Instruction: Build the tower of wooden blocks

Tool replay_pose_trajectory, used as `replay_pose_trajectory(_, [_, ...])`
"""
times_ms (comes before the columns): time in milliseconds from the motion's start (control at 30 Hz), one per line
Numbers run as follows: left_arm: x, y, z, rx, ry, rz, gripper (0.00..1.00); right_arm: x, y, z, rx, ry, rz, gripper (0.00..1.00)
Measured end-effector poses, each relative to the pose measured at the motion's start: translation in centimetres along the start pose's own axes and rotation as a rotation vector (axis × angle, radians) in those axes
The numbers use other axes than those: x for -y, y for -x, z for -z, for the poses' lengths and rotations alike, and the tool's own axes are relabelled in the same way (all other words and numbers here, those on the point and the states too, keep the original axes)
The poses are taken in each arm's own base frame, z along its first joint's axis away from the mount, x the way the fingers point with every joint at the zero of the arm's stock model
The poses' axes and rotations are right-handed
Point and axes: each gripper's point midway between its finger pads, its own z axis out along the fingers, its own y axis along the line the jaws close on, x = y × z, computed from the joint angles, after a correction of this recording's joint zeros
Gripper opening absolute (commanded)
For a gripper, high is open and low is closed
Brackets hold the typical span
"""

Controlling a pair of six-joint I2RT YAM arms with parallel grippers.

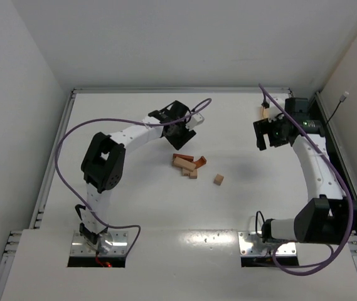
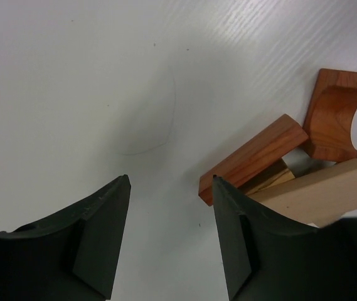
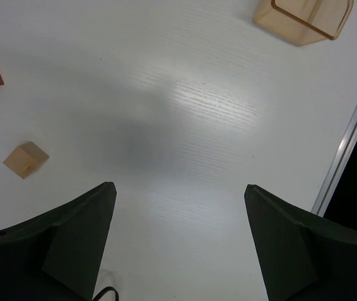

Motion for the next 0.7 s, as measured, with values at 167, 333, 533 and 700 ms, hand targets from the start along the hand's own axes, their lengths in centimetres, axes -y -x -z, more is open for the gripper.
replay_pose_trajectory(167, [1.8, -0.9, -0.2, -0.024, -0.038, -0.083, 0.54, 0.8, -0.9, -0.2, -0.022, -0.014, -0.027, 0.80])
replay_pose_trajectory(333, [4.8, -4.4, 1.2, -0.076, -0.129, -0.160, 0.58, 1.1, -1.4, -0.9, -0.046, -0.010, -0.039, 0.80])
replay_pose_trajectory(533, [9.0, -10.4, 2.3, -0.206, -0.280, -0.210, 0.58, 1.0, -1.7, -1.4, -0.064, -0.001, -0.042, 0.80])
replay_pose_trajectory(700, [11.2, -12.3, 3.6, -0.243, -0.354, -0.238, 0.59, 0.9, -1.9, -1.5, -0.067, 0.001, -0.042, 0.80])
